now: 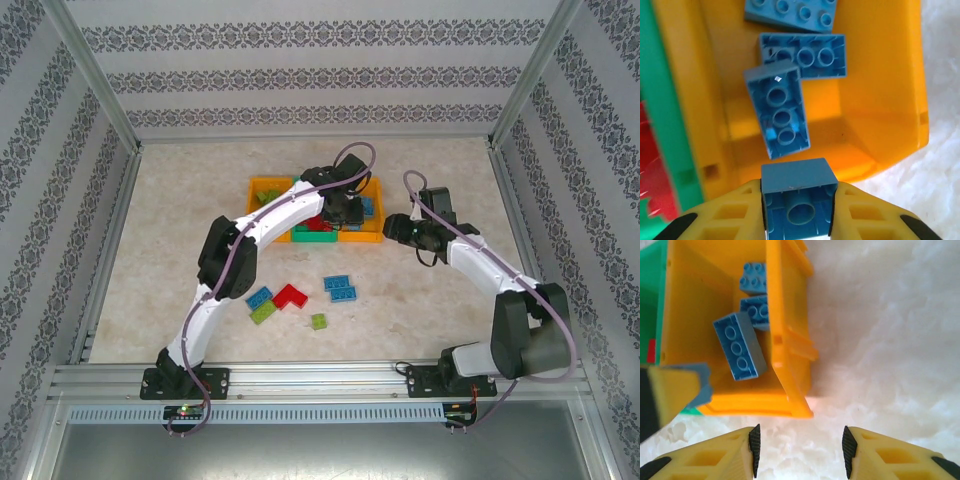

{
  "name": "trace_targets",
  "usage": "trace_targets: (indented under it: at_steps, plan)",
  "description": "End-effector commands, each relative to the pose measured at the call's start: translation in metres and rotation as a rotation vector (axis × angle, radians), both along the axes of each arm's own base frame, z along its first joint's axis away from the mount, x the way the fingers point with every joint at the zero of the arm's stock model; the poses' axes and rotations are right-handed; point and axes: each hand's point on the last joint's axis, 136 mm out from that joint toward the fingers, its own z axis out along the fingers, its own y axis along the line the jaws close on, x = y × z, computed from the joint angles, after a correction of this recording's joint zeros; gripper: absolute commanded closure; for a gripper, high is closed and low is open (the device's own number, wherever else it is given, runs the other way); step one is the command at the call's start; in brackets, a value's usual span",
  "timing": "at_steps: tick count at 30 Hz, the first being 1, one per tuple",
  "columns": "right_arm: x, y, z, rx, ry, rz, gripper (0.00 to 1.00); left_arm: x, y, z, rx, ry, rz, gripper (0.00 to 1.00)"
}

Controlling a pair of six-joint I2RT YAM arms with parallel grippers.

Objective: Sort the legos into containers by color

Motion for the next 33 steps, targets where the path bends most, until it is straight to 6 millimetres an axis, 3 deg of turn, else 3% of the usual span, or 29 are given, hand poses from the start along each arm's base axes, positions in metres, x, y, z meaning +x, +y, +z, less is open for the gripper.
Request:
trace_targets:
  at_steps: [1,9,17,21,24,28,33]
  plan:
    - [-0.021,0.012,-0.005,0.035,0.019,0.034,0.50,0.018,-0.009,0.007,-0.047,-0.047,-0.017,0.71]
    - [-0.065,0.026,-0.030,0.013,0.081,0.071,0.46,0.025,-0.009,0.003,-0.065,-0.041,0.021,0.64]
    - [-0.084,0.023,-0.028,0.018,0.060,0.058,0.44,0.021,-0.012,0.000,-0.079,-0.013,0.014,0.31]
    - [-0.098,0.037,-0.027,0.003,0.054,0.136,0.43,0.018,-0.015,0.014,-0.117,-0.021,0.005,0.22]
    - [-0.112,0.057,-0.032,-0.014,0.059,0.219,0.40,0.015,-0.020,0.031,-0.175,-0.035,0.008,0.00]
    - [-0.131,0.083,-0.036,-0.042,0.062,0.295,0.35,0.011,-0.024,0.053,-0.254,-0.057,0.017,0.00]
    - [-0.137,0.103,-0.039,-0.078,0.067,0.284,0.17,0.006,-0.026,0.071,-0.317,-0.065,0.019,0.00]
